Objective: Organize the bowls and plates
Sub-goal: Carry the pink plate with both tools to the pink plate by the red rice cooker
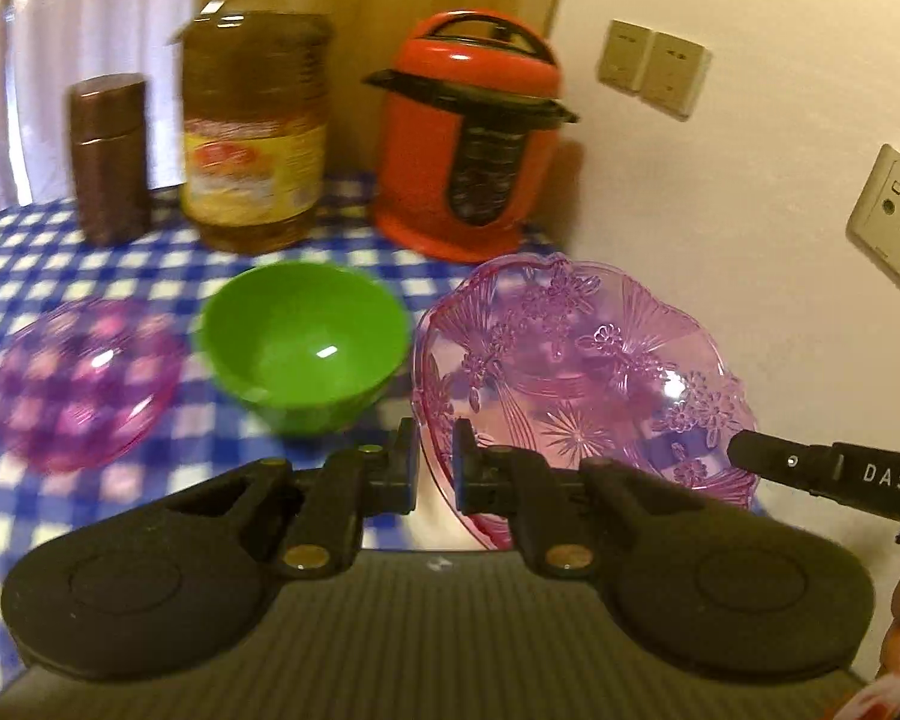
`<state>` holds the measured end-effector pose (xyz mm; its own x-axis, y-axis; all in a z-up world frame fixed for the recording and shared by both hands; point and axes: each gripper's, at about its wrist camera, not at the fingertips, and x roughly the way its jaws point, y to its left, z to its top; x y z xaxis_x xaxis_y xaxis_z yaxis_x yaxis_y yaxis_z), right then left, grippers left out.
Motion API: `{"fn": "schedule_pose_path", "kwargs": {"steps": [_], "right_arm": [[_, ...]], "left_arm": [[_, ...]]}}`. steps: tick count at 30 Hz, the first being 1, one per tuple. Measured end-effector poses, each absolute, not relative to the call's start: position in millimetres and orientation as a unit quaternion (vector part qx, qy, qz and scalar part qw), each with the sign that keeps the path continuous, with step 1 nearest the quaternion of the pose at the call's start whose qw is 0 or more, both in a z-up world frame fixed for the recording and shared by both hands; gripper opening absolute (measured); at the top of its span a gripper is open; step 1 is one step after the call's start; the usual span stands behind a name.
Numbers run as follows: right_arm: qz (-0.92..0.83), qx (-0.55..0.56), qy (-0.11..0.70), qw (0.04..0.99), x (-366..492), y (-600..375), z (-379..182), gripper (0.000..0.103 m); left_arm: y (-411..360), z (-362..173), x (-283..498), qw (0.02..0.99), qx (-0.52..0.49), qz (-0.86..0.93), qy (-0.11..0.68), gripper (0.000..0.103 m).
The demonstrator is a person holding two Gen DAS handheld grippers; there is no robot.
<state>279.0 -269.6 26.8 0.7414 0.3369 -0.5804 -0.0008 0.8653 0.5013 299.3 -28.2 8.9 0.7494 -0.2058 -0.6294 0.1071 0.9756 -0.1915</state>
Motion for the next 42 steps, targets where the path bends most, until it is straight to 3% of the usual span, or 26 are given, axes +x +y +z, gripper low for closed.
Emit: {"fn": "schedule_pose_path", "kwargs": {"steps": [18,42], "right_arm": [[0.009,0.225,0.337,0.914,386,-318,-19,0.009],[-0.017,0.170,0.369,0.914,438,-308,-60,0.009]], "left_arm": [[-85,-45,427,0.924,-0.061,-0.128,0.354,0.010],[-100,-78,464,0.916,-0.019,-0.126,0.381,0.012]]}}
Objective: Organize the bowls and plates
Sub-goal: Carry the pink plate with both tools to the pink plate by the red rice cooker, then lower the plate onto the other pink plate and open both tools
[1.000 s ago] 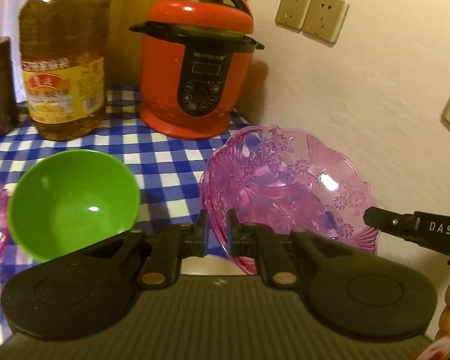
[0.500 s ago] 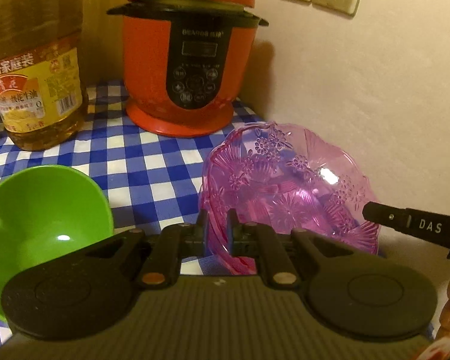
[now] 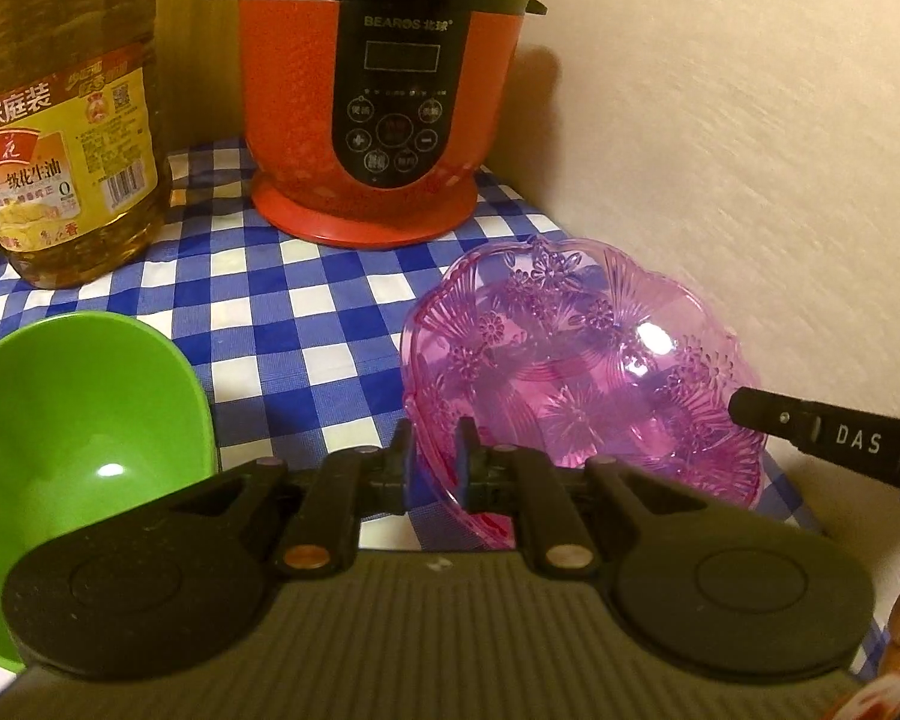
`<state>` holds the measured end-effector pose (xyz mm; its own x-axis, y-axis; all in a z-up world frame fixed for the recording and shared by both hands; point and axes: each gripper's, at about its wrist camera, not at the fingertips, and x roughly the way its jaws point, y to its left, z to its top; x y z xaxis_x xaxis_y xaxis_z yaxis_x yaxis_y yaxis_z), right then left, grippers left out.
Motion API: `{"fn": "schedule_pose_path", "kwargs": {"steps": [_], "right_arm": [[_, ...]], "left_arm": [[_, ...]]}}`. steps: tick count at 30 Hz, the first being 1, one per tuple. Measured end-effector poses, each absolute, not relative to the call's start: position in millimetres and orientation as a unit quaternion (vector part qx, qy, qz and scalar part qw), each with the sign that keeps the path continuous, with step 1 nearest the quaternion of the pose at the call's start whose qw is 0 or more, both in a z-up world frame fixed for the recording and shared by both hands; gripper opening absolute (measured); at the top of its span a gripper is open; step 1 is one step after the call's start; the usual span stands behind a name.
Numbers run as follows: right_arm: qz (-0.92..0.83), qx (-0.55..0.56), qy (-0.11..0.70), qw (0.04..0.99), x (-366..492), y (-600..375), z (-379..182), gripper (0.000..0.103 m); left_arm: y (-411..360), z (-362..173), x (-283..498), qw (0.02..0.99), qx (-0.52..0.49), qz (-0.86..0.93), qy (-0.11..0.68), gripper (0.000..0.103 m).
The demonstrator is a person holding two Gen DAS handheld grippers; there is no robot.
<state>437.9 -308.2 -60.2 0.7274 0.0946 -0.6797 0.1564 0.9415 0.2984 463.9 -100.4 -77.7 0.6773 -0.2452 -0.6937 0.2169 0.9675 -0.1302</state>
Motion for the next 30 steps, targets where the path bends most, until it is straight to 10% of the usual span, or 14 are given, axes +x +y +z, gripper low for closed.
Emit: {"fn": "schedule_pose_path", "kwargs": {"steps": [16,19,23,30], "right_arm": [[-0.019,0.165,0.371,0.914,439.8,-306.9,-62.9,0.009],[-0.024,0.169,0.375,0.911,442.5,-306.7,-66.7,0.011],[-0.035,0.179,0.359,0.915,439.9,-310.1,-66.1,0.060],[-0.027,0.189,0.353,0.916,437.1,-312.8,-62.9,0.060]], "left_arm": [[-102.5,-79.7,466.7,0.916,-0.013,-0.124,0.381,0.013],[-101.7,-80.5,467.8,0.917,-0.014,-0.120,0.380,0.026],[-98.3,-79.5,469.1,0.918,-0.021,-0.118,0.379,0.035],[-98.7,-75.7,467.7,0.920,-0.022,-0.121,0.372,0.035]]}}
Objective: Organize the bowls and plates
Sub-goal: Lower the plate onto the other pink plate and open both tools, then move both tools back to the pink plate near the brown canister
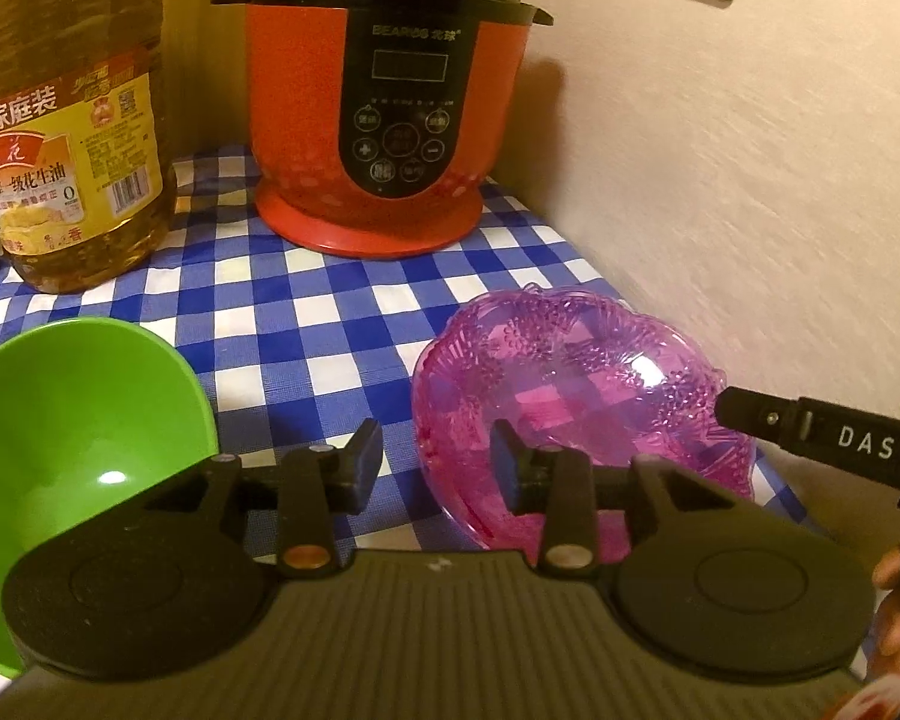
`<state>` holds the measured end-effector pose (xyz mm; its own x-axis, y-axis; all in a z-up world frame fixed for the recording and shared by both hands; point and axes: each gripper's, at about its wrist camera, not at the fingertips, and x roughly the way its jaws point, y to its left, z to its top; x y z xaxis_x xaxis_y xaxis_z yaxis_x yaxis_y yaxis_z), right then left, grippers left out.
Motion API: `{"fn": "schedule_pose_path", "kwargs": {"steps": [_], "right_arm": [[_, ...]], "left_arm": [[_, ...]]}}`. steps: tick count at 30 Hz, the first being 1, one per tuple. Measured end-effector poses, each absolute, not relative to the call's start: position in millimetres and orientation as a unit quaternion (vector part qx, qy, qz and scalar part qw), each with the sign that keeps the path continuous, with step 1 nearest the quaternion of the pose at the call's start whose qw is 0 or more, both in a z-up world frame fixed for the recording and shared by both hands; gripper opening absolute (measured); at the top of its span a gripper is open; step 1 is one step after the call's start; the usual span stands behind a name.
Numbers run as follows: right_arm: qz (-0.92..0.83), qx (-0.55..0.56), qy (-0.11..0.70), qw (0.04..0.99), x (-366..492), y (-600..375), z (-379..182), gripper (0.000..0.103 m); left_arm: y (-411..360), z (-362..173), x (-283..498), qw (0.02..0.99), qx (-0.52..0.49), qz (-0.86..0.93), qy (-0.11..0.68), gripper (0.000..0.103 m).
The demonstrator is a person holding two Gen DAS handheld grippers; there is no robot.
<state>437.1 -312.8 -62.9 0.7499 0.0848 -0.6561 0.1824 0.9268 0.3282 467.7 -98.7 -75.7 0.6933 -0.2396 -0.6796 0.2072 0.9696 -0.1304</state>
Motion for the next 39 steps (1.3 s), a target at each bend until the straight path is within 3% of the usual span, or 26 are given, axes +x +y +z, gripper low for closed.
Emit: {"fn": "schedule_pose_path", "kwargs": {"steps": [22,39], "right_arm": [[-0.021,0.170,0.341,0.924,414,-306,-34,0.060],[0.016,0.172,0.327,0.929,371,-272,6,0.060]], "left_arm": [[-94,-40,447,0.933,-0.025,-0.121,0.337,0.035],[-43,-1,372,0.943,-0.032,-0.088,0.318,0.035]]}}
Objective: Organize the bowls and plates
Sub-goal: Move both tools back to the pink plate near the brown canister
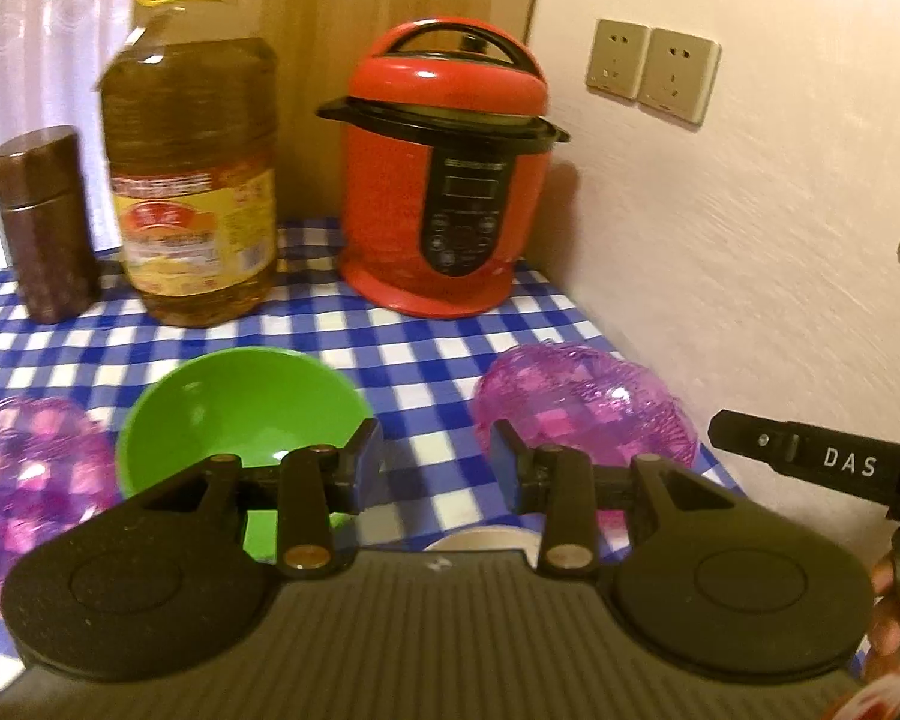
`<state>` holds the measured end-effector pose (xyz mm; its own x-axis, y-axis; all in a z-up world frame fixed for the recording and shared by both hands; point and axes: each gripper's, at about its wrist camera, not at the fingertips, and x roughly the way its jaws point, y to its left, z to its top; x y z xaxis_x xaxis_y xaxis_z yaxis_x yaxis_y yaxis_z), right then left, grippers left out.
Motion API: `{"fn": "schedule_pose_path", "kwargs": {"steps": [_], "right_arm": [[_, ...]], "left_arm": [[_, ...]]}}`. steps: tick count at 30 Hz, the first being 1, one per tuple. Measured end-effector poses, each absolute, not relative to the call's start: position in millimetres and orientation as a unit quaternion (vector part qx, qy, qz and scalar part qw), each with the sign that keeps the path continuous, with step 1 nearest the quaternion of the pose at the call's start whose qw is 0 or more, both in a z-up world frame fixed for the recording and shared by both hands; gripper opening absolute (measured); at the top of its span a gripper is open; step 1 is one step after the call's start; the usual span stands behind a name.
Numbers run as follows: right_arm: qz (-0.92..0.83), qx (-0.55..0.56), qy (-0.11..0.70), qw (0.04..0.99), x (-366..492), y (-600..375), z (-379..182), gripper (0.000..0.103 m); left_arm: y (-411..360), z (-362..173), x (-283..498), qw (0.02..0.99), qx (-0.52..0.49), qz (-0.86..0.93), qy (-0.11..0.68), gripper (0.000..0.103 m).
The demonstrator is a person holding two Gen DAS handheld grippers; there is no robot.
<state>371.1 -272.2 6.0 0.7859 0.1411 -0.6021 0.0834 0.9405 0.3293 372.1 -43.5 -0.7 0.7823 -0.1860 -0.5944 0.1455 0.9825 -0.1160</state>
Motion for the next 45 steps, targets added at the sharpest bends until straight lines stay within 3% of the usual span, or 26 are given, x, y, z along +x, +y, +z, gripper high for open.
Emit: {"fn": "schedule_pose_path", "kwargs": {"steps": [22,45], "right_arm": [[0.175,0.141,0.320,0.921,331,-139,25,0.060],[0.249,0.147,0.392,0.874,353,-14,-12,0.060]], "left_arm": [[112,4,299,0.938,-0.059,0.057,0.338,0.036],[221,-39,326,0.914,-0.115,0.140,0.362,0.038]]}}
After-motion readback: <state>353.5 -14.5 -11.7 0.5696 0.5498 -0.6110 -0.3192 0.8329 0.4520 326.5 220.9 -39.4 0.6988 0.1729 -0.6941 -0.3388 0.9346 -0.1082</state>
